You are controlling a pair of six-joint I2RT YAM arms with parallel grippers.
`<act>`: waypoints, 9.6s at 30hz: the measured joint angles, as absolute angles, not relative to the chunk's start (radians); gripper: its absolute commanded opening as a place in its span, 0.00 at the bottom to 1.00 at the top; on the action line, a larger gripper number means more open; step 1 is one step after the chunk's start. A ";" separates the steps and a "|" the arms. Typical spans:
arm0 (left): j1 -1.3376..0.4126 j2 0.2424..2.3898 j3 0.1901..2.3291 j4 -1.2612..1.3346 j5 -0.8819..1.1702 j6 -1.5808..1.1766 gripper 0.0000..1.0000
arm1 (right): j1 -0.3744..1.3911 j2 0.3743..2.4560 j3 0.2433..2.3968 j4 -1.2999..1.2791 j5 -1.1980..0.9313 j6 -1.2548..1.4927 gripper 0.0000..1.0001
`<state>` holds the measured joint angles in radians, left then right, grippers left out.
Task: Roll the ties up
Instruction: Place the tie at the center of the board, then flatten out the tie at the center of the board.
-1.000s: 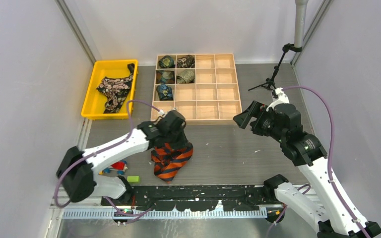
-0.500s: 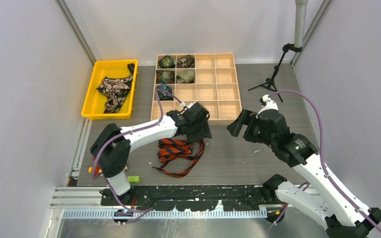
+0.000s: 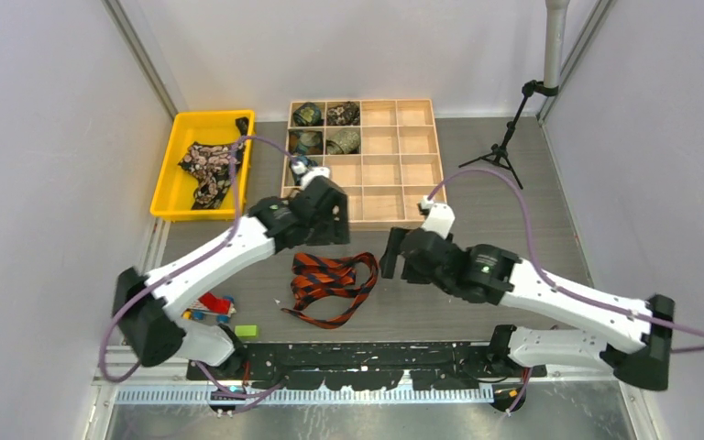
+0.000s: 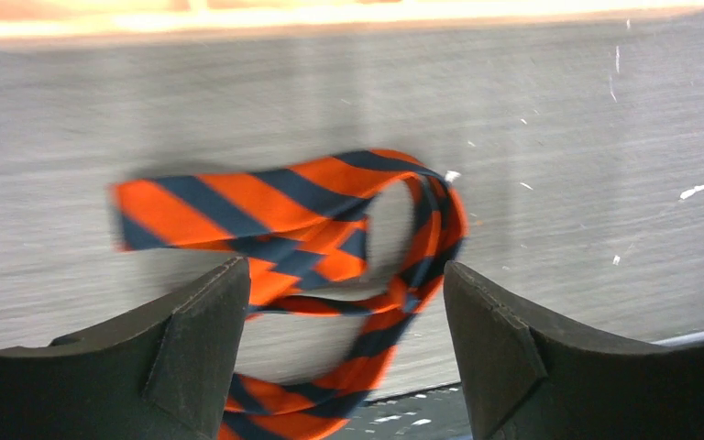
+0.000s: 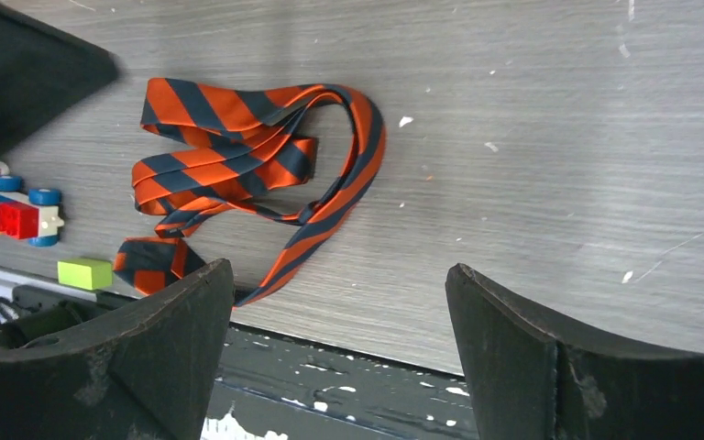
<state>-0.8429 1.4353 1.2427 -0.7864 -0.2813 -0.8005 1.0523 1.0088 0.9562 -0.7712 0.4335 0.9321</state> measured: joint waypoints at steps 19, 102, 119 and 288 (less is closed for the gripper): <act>-0.668 0.871 0.925 -0.956 -0.422 -0.457 0.74 | 1.301 1.696 1.378 -1.094 0.706 1.618 0.84; -0.884 1.486 0.638 0.027 -0.323 -0.201 0.58 | 0.957 1.259 0.802 -0.890 0.485 1.417 0.48; -0.883 1.549 0.741 0.067 -0.313 -0.131 0.00 | 0.910 1.235 0.787 -0.886 0.507 1.345 0.00; -0.783 1.795 1.142 -0.451 0.280 -0.483 0.42 | 0.540 1.510 1.017 -0.974 0.190 0.772 0.31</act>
